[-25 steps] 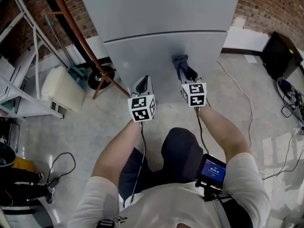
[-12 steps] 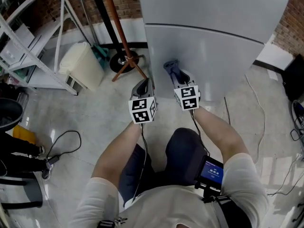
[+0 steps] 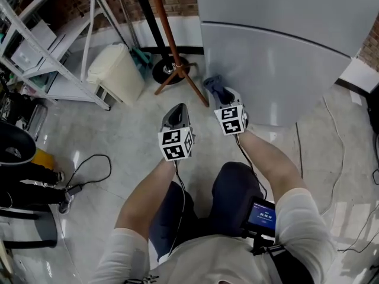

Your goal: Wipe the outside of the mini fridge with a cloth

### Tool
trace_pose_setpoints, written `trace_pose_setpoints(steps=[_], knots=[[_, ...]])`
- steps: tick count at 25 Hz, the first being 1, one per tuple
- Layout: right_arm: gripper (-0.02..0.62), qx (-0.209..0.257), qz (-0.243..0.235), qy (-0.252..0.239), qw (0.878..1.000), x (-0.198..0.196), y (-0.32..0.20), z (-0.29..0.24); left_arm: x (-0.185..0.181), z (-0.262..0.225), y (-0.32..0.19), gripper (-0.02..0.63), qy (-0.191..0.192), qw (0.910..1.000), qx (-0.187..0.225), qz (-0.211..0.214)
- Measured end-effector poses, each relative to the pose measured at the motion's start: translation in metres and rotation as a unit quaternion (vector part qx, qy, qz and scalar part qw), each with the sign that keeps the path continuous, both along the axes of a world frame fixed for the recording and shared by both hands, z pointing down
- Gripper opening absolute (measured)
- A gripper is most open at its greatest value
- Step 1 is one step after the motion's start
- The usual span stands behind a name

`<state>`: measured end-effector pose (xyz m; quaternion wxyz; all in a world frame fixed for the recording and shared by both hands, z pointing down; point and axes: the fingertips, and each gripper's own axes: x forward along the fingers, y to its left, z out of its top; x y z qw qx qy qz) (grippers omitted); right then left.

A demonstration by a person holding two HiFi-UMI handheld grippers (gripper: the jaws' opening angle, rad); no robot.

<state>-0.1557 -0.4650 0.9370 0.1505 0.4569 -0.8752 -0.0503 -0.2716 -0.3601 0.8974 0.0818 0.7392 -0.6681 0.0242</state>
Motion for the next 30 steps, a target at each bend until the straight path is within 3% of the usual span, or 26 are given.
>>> trace_pose_setpoints(steps=[14, 30], knots=[[0.086, 0.01, 0.021, 0.013, 1.0, 0.026, -0.012, 0.001, 0.017, 0.01, -0.005, 0.003, -0.004, 0.9999, -0.008, 0.014], [0.086, 0.011, 0.105, 0.013, 0.994, 0.186, -0.009, 0.002, 0.136, 0.016, -0.043, 0.003, 0.008, 0.9949, -0.004, 0.101]])
